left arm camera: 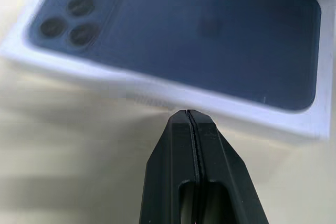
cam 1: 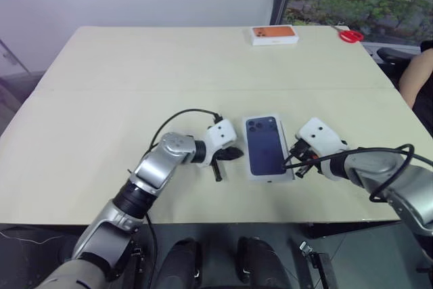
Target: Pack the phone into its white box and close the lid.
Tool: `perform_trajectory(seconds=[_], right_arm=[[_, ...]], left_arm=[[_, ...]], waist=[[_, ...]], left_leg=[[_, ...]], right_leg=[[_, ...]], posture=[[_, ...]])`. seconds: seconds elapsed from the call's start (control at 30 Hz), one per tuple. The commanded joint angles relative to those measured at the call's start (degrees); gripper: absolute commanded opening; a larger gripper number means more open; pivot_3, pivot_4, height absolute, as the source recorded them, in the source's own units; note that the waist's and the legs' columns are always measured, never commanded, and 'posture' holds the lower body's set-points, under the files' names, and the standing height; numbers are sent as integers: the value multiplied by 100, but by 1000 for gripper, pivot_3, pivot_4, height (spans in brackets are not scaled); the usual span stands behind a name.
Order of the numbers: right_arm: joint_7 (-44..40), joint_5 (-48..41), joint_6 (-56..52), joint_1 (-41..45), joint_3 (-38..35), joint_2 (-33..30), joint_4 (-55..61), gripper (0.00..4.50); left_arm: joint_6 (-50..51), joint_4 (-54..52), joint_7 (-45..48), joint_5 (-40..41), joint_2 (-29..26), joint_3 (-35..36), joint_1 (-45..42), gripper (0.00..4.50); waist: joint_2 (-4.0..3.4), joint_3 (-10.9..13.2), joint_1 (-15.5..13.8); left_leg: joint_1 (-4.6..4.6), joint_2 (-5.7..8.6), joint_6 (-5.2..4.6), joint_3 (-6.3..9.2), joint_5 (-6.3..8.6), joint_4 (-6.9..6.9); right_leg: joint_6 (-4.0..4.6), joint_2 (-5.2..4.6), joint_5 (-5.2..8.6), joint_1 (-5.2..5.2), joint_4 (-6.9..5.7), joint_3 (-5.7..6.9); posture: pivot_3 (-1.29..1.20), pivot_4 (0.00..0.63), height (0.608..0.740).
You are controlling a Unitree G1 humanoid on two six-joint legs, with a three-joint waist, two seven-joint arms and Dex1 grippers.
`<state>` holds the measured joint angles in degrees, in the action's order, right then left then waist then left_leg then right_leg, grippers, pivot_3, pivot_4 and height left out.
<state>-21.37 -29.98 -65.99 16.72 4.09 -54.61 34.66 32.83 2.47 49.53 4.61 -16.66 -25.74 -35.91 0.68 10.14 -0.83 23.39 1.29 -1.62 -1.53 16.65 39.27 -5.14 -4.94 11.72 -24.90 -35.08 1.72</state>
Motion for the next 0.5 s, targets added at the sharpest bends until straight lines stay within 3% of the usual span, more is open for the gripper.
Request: perform_trajectory(seconds=[0.03, 0.5], right_arm=[[-51, 95, -21, 15, -146, 47, 232, 44], [-209, 198, -122, -89, -158, 140, 433, 44]], left_arm=[[-75, 57, -106, -118, 140, -58, -121, 0], [-66, -128, -123, 147, 474, 210, -32, 0]], waist=[[0, 0, 6], [0, 0, 3]], left_leg=[[0, 0, 0, 0, 0, 0], [0, 0, 0, 0, 0, 0]], right_leg=[[0, 0, 0, 0, -1, 0], [-1, -2, 0, 0, -2, 0]], posture=[[0, 150, 740], [0, 150, 740]])
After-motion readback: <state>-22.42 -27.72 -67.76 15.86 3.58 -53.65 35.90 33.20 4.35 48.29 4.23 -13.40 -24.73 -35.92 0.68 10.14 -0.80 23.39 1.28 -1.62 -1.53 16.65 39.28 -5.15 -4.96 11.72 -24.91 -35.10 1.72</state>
